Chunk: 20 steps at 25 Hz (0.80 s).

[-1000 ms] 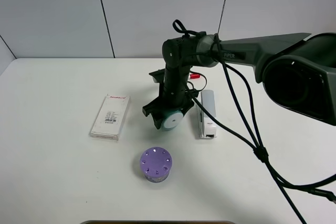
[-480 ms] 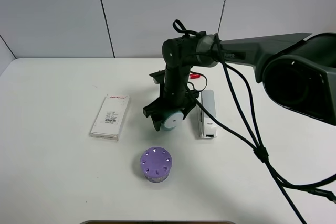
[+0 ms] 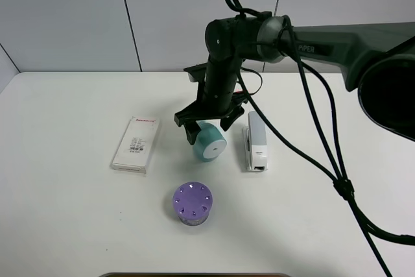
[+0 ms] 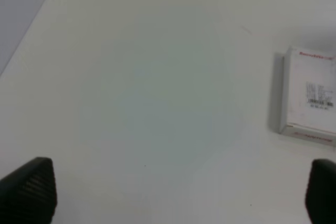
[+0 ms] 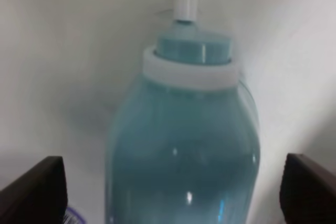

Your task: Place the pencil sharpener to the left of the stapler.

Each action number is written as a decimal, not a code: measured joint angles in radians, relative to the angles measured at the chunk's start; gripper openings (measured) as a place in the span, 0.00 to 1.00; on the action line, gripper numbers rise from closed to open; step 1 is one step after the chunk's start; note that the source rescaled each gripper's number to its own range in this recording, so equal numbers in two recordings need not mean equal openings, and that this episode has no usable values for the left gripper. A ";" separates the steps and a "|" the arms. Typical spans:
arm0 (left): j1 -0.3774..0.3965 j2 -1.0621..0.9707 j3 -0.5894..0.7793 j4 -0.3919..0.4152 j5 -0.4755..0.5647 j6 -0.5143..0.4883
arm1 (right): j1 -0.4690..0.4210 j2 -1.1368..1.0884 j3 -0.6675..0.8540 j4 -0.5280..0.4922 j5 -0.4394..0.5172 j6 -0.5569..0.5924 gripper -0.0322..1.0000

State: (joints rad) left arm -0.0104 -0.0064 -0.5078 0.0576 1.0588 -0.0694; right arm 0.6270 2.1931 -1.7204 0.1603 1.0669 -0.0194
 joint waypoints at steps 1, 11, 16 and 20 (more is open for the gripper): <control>0.000 0.000 0.000 0.000 0.000 0.000 | 0.000 -0.009 0.000 0.000 0.010 0.000 0.70; 0.000 0.000 0.000 0.000 0.000 0.000 | 0.000 -0.175 0.000 -0.016 0.134 -0.002 0.70; 0.000 0.000 0.000 0.000 0.000 0.000 | 0.000 -0.308 0.000 -0.051 0.147 -0.001 0.70; 0.000 0.000 0.000 0.000 0.000 0.000 | 0.000 -0.416 0.000 -0.101 0.149 0.019 0.70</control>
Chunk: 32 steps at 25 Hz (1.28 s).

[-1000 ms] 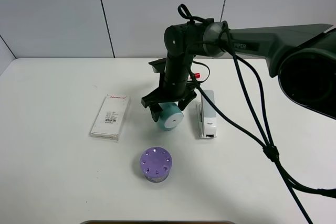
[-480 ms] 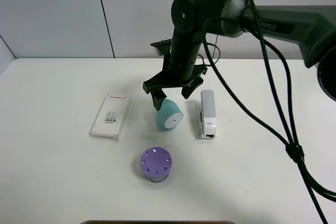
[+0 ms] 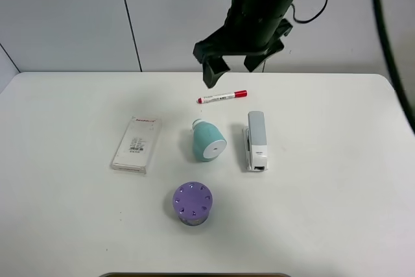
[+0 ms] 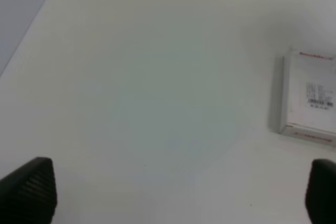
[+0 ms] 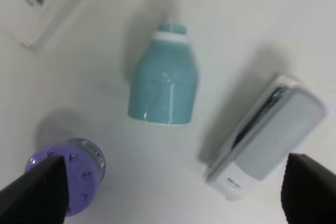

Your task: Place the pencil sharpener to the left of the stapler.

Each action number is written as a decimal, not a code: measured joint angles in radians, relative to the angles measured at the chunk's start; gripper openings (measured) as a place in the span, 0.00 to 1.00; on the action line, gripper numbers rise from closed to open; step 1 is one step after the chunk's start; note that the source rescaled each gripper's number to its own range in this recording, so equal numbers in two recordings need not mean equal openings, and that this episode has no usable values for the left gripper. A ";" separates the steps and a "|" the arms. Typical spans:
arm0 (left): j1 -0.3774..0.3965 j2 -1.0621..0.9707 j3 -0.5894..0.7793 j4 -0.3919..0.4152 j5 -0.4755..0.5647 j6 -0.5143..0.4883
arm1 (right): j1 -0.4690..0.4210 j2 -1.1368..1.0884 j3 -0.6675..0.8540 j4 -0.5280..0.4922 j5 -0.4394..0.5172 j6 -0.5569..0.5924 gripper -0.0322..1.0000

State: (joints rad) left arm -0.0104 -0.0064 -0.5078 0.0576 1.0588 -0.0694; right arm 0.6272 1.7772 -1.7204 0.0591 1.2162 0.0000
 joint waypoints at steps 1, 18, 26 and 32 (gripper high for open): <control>0.000 0.000 0.000 0.000 0.000 0.000 | 0.000 -0.028 0.000 -0.017 0.000 0.007 0.70; 0.000 0.000 0.000 0.000 0.000 0.000 | 0.001 -0.397 0.046 -0.117 0.002 0.043 0.70; 0.000 0.000 0.000 0.000 0.000 0.000 | 0.001 -0.650 0.372 -0.131 0.007 0.075 0.70; 0.000 0.000 0.000 0.000 0.000 0.000 | -0.040 -0.848 0.547 -0.194 0.007 0.077 0.70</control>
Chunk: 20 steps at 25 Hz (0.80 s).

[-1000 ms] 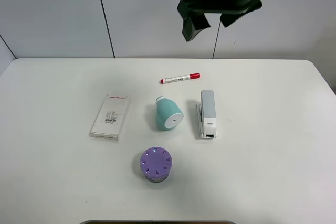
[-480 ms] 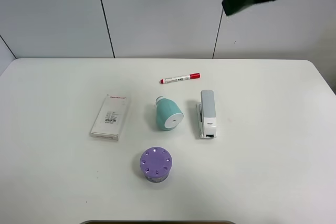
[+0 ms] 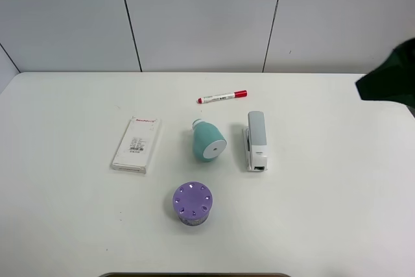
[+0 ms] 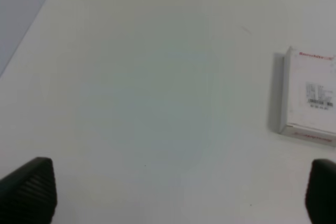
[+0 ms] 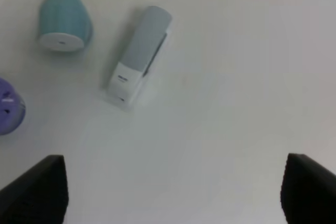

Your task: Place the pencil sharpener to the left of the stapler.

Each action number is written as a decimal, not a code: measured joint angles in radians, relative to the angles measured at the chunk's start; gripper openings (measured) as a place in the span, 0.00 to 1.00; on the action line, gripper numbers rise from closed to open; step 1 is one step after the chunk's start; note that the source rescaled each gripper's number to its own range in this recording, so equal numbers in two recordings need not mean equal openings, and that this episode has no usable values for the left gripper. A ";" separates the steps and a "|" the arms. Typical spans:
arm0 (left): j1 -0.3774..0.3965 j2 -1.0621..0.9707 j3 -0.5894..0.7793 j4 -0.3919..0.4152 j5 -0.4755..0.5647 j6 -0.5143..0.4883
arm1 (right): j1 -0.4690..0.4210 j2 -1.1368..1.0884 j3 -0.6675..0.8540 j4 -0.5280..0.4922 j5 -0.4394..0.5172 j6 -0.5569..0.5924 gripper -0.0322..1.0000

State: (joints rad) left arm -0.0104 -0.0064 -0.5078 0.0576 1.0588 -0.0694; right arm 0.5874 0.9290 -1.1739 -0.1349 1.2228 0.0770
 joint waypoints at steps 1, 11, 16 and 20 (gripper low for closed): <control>0.000 0.000 0.000 0.000 0.000 0.000 | -0.034 -0.037 0.032 -0.005 0.000 0.000 0.70; 0.000 0.000 0.000 0.000 0.000 0.000 | -0.416 -0.485 0.329 -0.011 -0.007 0.000 0.70; 0.000 0.000 0.000 0.000 0.000 0.000 | -0.505 -0.719 0.474 -0.010 -0.050 0.000 0.70; 0.000 0.000 0.000 0.000 0.000 0.000 | -0.515 -0.860 0.568 -0.009 -0.059 0.000 0.70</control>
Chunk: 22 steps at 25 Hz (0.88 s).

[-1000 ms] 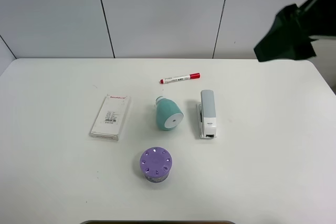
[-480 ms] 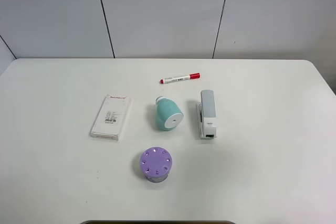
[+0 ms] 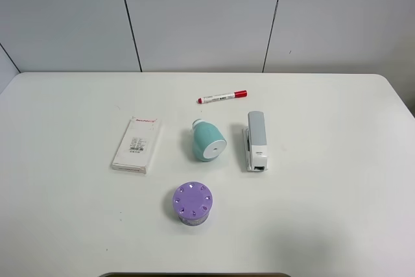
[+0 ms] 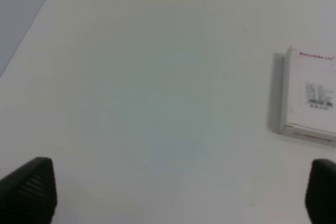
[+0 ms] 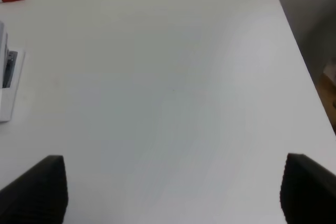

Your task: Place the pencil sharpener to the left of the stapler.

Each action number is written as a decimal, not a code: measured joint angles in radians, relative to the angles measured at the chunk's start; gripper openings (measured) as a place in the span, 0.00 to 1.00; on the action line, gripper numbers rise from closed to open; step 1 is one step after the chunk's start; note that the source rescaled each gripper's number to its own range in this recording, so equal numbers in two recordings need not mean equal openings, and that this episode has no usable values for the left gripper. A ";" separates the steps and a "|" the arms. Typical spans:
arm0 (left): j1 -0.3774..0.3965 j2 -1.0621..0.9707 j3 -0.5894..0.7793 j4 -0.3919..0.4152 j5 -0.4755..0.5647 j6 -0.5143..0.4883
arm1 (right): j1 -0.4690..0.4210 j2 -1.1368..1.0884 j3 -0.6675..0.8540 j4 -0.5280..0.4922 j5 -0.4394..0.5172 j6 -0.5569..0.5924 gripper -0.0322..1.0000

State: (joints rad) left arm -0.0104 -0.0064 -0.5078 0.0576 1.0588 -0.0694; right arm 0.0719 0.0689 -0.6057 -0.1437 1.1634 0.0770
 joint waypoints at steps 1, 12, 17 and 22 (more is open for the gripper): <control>0.000 0.000 0.000 0.000 0.000 0.000 | -0.002 -0.025 0.015 0.000 0.000 0.000 0.70; 0.000 0.000 0.000 0.000 0.000 0.000 | -0.002 -0.070 0.061 0.012 -0.054 0.000 0.70; 0.000 0.000 0.000 0.000 0.000 0.000 | -0.002 -0.070 0.101 0.019 -0.080 -0.001 0.70; 0.000 0.000 0.000 0.000 0.000 0.000 | -0.002 -0.070 0.102 0.025 -0.096 -0.001 0.70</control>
State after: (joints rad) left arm -0.0104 -0.0064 -0.5078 0.0576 1.0588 -0.0694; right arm 0.0698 -0.0016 -0.5040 -0.1190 1.0670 0.0760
